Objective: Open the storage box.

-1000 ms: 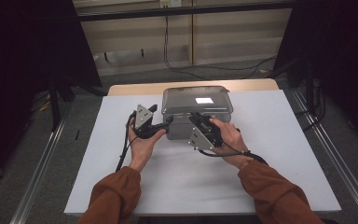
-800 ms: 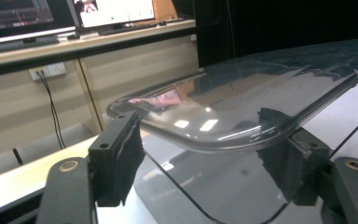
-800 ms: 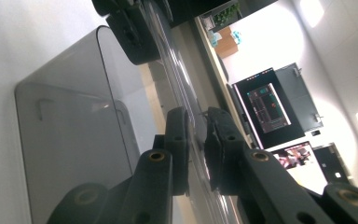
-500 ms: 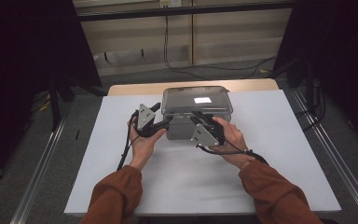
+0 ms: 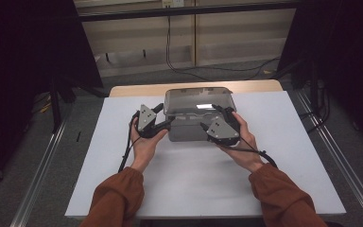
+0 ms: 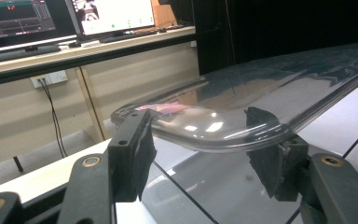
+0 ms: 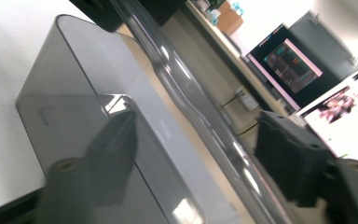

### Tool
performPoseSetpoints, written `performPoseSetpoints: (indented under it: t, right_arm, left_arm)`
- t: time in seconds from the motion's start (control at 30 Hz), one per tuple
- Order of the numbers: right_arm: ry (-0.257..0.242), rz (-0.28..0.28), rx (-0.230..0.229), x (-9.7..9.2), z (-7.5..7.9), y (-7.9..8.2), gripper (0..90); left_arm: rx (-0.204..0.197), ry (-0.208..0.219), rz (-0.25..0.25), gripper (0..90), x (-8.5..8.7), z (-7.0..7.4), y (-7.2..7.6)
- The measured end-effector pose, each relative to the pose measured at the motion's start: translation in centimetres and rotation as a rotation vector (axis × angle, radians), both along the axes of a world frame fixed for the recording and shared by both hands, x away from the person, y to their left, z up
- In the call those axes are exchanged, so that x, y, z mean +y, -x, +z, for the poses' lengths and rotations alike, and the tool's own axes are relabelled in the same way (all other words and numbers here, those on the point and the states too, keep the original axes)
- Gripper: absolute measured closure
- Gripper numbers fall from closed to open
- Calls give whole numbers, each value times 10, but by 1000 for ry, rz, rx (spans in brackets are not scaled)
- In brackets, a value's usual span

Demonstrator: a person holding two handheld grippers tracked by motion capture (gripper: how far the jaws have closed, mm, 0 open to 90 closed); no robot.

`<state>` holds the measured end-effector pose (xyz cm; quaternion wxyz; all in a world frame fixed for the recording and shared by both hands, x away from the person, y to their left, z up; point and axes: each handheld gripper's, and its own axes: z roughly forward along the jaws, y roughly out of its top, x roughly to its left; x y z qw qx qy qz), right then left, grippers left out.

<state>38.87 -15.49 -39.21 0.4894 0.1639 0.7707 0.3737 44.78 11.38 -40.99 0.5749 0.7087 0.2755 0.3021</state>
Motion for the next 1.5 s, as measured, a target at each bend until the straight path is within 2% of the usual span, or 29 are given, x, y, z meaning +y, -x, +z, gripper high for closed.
performPoseSetpoints:
  t: [0.2,0.33,0.4,0.5,0.53,0.6,0.63,0.67,0.73,0.83,0.97,1.17,1.33,1.43,1.5]
  right_arm:
    - [-147,-22,23,-10,2,-4,145]
    - [-193,-17,51,-16,4,-8,141]
    - [-217,-34,68,-22,5,-9,138]
    - [-324,-36,138,-33,6,-13,129]
    - [-342,-42,160,-36,6,-14,105]
    - [-350,-53,167,-40,3,-15,29]
    - [-351,-34,182,-43,2,-16,0]
    - [-375,-5,208,-45,2,-17,0]
    - [-443,-17,238,-48,2,-19,8]
    - [-434,-6,228,-51,3,-20,0]
    - [-434,-23,239,-54,0,-23,8]
    - [-453,-36,220,-62,2,-29,84]
    - [-453,-50,215,-67,1,-31,109]
    - [-465,-39,214,-69,1,-33,168]
    - [-478,-39,208,-71,2,-35,174]
  left_arm:
    - [-5,-3,-4,424,0,0,0]
    - [-9,2,1,424,1,2,0]
    - [-4,15,0,419,1,2,0]
    - [-1,16,3,417,1,2,0]
    - [-1,12,2,417,1,2,0]
    - [-1,20,3,420,1,2,0]
    - [0,24,2,421,0,3,0]
    - [-1,23,4,422,0,3,0]
    - [1,20,0,422,0,3,-1]
    - [4,23,3,422,0,3,-1]
    - [2,25,1,421,0,4,-2]
    - [10,20,5,421,-2,3,-3]
    - [8,18,3,420,-2,5,-4]
    - [6,19,11,407,-3,9,-5]
    - [7,34,15,402,-3,11,-6]
